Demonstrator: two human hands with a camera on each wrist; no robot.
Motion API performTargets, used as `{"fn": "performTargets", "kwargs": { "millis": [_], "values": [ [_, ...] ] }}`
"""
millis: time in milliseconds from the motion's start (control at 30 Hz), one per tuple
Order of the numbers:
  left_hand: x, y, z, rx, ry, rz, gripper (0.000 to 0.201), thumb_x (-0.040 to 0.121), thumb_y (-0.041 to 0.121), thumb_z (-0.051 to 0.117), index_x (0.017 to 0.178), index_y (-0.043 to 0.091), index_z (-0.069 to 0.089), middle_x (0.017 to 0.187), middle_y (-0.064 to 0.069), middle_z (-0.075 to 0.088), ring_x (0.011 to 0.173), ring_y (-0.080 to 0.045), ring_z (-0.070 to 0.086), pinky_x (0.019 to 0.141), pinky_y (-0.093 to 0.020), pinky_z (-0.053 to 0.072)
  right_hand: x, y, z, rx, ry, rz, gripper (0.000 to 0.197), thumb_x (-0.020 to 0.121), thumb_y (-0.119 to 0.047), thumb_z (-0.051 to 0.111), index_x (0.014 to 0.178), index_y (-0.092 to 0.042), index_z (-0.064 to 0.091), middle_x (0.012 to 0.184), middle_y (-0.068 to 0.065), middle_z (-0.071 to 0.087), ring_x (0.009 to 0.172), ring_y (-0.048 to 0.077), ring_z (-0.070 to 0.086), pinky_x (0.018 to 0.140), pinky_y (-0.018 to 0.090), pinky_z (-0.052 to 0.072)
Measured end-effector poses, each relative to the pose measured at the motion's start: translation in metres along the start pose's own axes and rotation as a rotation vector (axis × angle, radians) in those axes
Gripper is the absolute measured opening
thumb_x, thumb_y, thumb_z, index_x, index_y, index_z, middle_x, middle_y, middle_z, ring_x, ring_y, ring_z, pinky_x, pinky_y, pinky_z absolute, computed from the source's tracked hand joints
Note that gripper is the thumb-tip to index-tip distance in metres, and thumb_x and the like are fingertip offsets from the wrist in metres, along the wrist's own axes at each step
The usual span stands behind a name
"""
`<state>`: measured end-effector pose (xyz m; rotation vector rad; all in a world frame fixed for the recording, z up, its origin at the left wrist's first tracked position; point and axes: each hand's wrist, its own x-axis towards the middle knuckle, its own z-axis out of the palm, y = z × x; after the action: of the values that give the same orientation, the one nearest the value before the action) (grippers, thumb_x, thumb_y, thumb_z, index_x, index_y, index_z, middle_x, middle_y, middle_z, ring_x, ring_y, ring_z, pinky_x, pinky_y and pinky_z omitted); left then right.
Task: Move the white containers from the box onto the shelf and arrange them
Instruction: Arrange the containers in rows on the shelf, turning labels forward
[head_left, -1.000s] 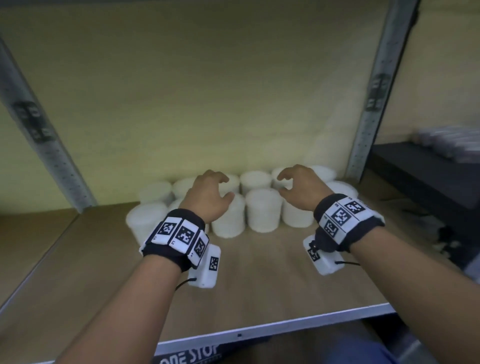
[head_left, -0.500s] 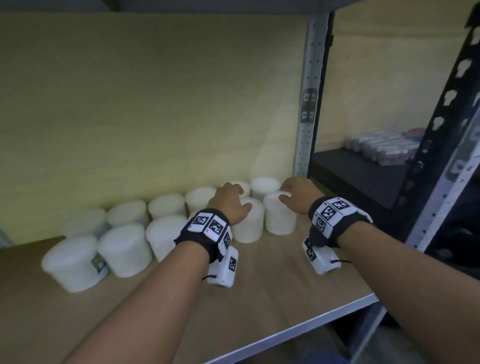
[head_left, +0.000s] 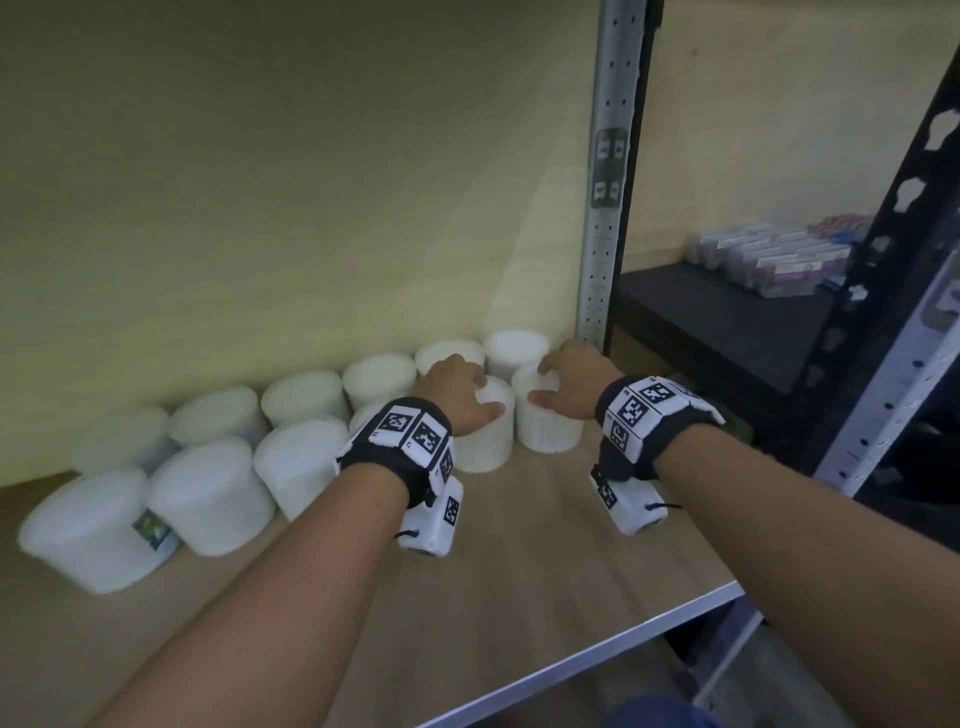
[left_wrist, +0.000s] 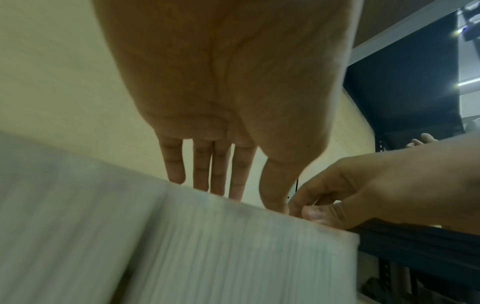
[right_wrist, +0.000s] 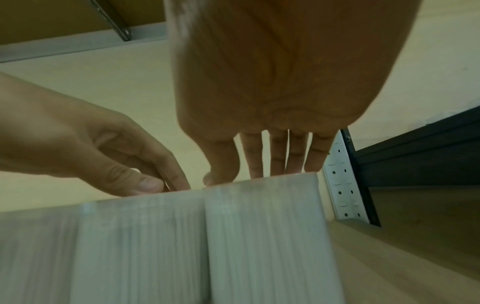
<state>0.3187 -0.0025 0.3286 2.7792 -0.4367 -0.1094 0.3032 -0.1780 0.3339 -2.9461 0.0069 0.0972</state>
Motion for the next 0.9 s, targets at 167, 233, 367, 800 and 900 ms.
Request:
{"fn": "performTargets", "kwargs": {
  "millis": [167, 233, 367, 800, 900],
  "values": [
    [0.000, 0.001, 0.004, 0.027, 0.007, 0.001, 0.056, 0.087, 0.042, 0.061, 0.134, 0.013, 0.050, 0.138, -0.008, 0.045, 0.127, -0.025, 0.046, 0.105, -0.041, 0.041, 0.000, 0.000, -0.003, -0.003, -0.032, -0.011, 0.056, 0.089, -0.046, 0.056, 0.136, -0.017, 0.048, 0.142, 0.010, 0.040, 0.133, 0.028, 0.037, 0.111, 0.044, 0.034],
    [0.000, 0.002, 0.004, 0.026, 0.015, 0.001, 0.056, 0.087, 0.042, 0.061, 0.133, 0.012, 0.050, 0.137, -0.008, 0.047, 0.126, -0.025, 0.047, 0.104, -0.041, 0.042, -0.001, 0.000, -0.005, 0.007, -0.039, -0.016, 0.055, 0.089, -0.045, 0.057, 0.136, -0.017, 0.048, 0.143, 0.009, 0.040, 0.133, 0.027, 0.037, 0.111, 0.043, 0.034],
    [-0.001, 0.002, 0.005, 0.019, 0.021, -0.001, 0.056, 0.087, 0.041, 0.061, 0.133, 0.012, 0.050, 0.137, -0.008, 0.047, 0.125, -0.025, 0.047, 0.104, -0.042, 0.042, -0.002, 0.000, -0.009, -0.002, -0.074, -0.032, 0.055, 0.091, -0.040, 0.057, 0.140, -0.018, 0.046, 0.147, 0.007, 0.037, 0.135, 0.025, 0.038, 0.112, 0.037, 0.033],
    [-0.005, 0.002, 0.008, 0.013, 0.045, -0.002, 0.052, 0.088, 0.041, 0.059, 0.132, 0.014, 0.051, 0.134, -0.007, 0.046, 0.125, -0.026, 0.045, 0.104, -0.040, 0.040, 0.001, 0.002, -0.003, 0.098, 0.006, 0.012, 0.051, 0.092, -0.036, 0.054, 0.139, -0.019, 0.045, 0.147, 0.008, 0.037, 0.138, 0.028, 0.032, 0.114, 0.040, 0.030],
    [-0.007, 0.002, 0.011, 0.019, 0.057, 0.000, 0.052, 0.089, 0.041, 0.057, 0.134, 0.015, 0.049, 0.134, -0.006, 0.045, 0.126, -0.025, 0.043, 0.103, -0.038, 0.040, 0.002, 0.000, 0.003, -0.011, -0.018, 0.048, 0.060, 0.090, -0.051, 0.049, 0.138, -0.016, 0.046, 0.145, 0.011, 0.038, 0.137, 0.031, 0.030, 0.114, 0.045, 0.028]
  ]
}}
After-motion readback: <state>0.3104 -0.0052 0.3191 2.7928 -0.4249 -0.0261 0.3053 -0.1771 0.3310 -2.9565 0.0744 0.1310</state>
